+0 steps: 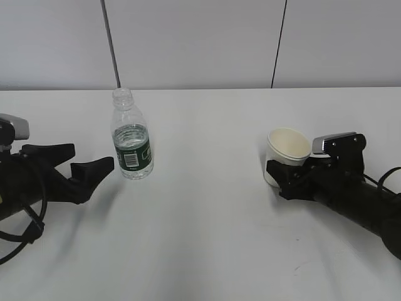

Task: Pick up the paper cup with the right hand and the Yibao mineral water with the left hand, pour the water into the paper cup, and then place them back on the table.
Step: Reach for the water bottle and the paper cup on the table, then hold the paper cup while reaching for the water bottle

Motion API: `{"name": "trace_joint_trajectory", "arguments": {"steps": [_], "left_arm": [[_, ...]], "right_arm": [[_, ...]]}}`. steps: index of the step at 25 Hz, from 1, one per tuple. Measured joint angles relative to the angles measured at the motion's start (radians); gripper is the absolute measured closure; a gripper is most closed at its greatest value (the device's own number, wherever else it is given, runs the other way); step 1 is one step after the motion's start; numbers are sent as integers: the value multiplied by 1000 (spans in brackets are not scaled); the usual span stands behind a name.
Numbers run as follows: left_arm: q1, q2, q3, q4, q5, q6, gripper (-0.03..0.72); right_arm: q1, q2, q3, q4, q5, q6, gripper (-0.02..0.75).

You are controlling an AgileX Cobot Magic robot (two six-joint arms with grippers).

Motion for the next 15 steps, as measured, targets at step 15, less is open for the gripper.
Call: {"name": "trace_joint_trajectory", "arguments": {"steps": [15], "left_arm": [[-32, 174, -210, 67, -4, 20, 83]], "right_arm": [[0, 0, 0, -2, 0, 0, 226]]}}
